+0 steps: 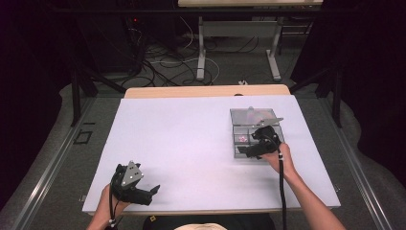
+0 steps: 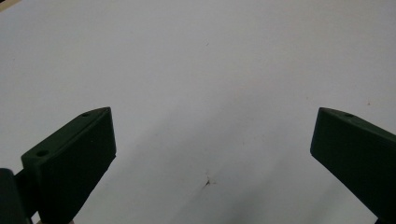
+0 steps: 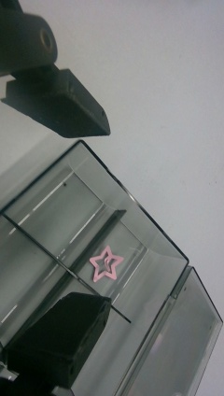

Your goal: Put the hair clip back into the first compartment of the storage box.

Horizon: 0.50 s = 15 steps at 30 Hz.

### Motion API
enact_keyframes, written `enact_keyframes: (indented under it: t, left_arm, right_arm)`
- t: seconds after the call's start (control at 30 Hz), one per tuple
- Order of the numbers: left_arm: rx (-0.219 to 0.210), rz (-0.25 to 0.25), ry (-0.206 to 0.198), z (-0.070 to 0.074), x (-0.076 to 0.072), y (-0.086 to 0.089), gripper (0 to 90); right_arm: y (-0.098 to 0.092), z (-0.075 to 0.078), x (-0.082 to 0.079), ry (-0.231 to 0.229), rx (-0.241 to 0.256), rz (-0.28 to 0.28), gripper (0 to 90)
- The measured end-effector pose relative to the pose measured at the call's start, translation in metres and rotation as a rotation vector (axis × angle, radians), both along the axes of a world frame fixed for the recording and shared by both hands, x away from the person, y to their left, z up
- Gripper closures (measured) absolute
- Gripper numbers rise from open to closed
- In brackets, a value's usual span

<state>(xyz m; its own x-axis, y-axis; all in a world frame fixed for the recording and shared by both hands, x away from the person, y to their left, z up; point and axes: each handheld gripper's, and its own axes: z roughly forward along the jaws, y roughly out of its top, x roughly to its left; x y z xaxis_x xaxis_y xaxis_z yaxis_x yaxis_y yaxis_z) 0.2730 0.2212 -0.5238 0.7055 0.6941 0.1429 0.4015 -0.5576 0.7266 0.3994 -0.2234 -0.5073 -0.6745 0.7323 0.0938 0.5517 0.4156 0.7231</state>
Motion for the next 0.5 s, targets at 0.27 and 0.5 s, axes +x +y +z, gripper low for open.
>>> enact_keyframes:
  t: [0.27,0.5]
  left_arm:
    - [-0.009,-0.005,-0.004,-0.001,0.0,-0.001,0.3]
    - [-0.002,-0.003,0.003,0.0,-0.001,-0.001,0.2]
  right_arm:
    - [-0.001,0.009,-0.028,-0.024,0.006,0.054,0.4]
    - [-0.007,0.013,-0.053,-0.043,0.007,0.1,0.0]
